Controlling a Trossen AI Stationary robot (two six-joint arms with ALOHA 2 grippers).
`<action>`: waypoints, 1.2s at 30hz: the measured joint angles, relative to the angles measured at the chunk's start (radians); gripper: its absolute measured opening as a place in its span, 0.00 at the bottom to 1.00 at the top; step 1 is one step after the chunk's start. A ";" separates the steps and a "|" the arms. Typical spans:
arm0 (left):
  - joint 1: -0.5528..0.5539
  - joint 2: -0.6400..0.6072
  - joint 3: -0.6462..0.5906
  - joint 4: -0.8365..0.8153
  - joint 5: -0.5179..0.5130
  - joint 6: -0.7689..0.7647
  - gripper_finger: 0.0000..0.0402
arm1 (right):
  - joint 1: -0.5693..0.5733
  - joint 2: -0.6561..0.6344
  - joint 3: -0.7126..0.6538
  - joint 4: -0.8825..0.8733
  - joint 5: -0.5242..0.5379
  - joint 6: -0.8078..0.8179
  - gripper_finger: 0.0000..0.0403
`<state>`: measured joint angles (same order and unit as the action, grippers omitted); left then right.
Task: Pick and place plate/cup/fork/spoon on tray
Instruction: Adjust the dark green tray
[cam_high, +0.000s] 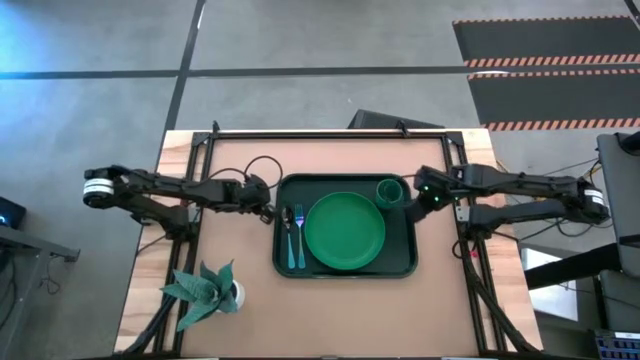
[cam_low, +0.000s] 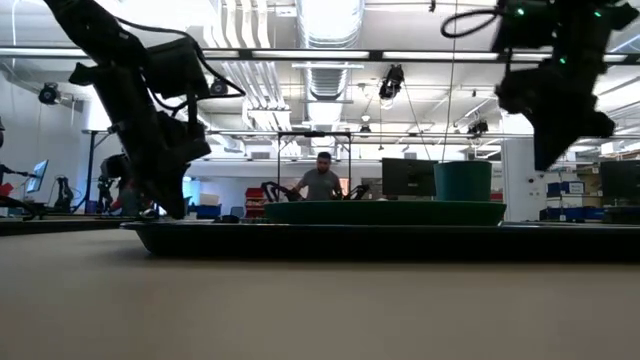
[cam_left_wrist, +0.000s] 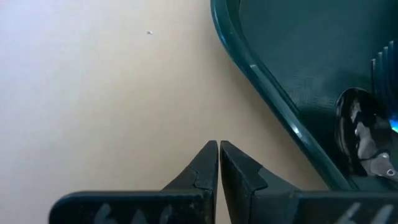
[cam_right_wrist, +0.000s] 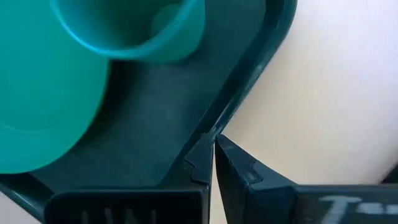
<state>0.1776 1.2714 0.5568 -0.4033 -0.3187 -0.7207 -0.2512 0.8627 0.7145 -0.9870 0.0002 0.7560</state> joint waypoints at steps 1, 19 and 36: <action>0.000 -0.003 0.000 -0.006 0.000 0.000 0.00 | 0.003 -0.014 -0.031 0.017 -0.005 0.018 0.02; 0.000 -0.009 0.000 -0.009 0.018 -0.004 0.00 | 0.027 0.052 -0.258 0.283 -0.056 0.088 0.02; 0.000 -0.009 0.000 -0.010 0.031 -0.004 0.00 | 0.026 0.055 -0.269 0.211 -0.020 0.029 0.02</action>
<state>0.1776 1.2621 0.5564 -0.4138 -0.2875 -0.7244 -0.2249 0.9176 0.4458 -0.7757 -0.0197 0.7845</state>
